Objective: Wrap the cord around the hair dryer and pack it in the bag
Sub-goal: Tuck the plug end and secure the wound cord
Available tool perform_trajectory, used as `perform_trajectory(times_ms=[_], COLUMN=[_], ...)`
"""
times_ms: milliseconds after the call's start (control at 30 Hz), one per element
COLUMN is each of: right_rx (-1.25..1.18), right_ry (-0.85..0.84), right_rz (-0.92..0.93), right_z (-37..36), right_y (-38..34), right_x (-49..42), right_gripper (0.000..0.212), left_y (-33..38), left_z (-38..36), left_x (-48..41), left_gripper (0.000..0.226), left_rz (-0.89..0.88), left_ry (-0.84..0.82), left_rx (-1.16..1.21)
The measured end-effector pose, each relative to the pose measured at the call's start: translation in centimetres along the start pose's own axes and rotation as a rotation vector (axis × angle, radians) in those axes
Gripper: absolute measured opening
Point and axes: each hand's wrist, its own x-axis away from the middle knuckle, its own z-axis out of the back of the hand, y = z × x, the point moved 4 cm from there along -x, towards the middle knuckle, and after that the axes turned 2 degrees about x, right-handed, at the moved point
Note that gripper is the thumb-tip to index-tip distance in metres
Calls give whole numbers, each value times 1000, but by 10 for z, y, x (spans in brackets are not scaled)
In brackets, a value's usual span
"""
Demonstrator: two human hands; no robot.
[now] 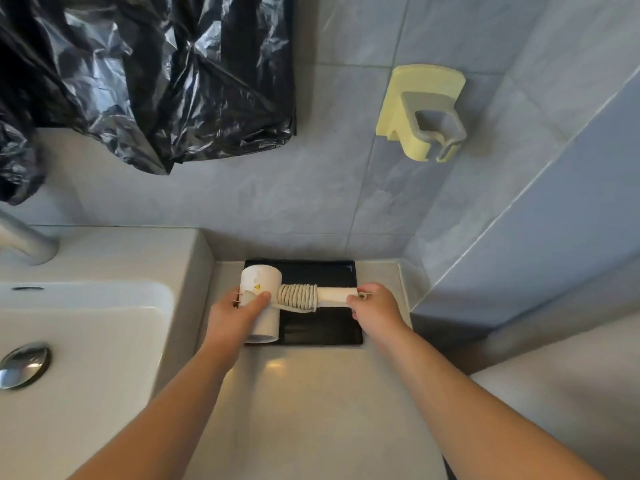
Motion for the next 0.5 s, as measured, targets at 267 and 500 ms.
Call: perform_trajectory(times_ms=[267,500], right_rx=[13,107], right_ry=[-15,23], right_rz=[-32,-3], right_z=[-17,-22], right_y=[15,12], right_x=[-34,-38], right_gripper=[36,33], left_y=[-7,-7], left_z=[-1,-4], left_x=[-29,-30], left_gripper=[23,31], left_rz=[-27,-42], left_ry=[18,57], left_rx=[-99,-151])
